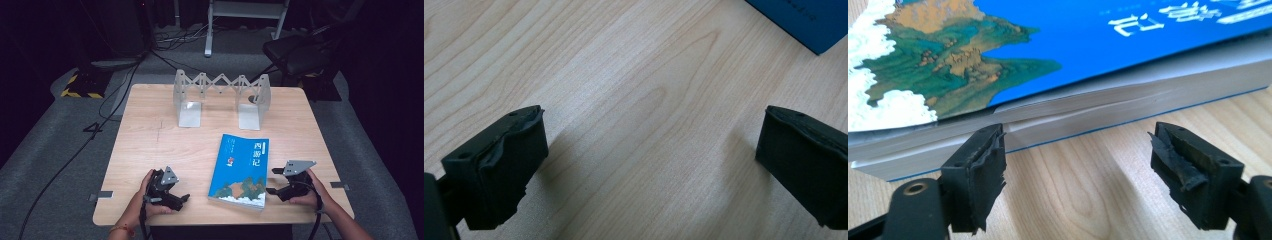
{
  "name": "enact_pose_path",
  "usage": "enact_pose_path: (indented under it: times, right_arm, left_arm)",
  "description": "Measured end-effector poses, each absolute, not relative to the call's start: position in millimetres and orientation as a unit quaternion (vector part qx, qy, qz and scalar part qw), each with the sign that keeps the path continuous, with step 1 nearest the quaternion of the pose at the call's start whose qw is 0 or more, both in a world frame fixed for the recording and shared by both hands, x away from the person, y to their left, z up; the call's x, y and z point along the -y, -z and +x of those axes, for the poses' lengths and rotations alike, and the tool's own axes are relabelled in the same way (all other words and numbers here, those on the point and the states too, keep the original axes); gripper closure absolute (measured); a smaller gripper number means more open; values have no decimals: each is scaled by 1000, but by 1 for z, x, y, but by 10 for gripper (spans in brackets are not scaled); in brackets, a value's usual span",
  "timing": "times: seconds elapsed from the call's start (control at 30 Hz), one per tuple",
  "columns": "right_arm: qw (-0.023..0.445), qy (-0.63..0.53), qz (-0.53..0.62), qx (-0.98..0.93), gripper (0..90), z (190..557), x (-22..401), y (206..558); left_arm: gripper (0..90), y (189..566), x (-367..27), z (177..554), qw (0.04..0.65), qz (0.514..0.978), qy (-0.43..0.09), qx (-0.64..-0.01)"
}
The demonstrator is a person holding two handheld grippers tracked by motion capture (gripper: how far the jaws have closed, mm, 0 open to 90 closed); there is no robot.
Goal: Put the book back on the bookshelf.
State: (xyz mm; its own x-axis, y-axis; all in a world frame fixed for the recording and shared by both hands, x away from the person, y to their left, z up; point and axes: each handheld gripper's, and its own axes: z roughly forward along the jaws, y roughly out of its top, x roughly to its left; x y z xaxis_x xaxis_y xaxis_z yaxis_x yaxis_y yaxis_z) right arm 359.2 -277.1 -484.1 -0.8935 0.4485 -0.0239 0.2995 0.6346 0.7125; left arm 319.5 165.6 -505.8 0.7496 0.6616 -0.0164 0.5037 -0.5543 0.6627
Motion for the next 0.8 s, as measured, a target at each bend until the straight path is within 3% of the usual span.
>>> enact_pose_path:
  times: [0.5, 0.8]
  right_arm:
    - [99, -365, 203, -903, 276, 359, 277, 483]
    - [99, -341, 192, -915, 260, 358, 271, 487]
  left_arm:
    - [7, 506, -166, 320, 334, 874, -118, -333]
    - [8, 506, -166, 320, 334, 874, -118, -334]
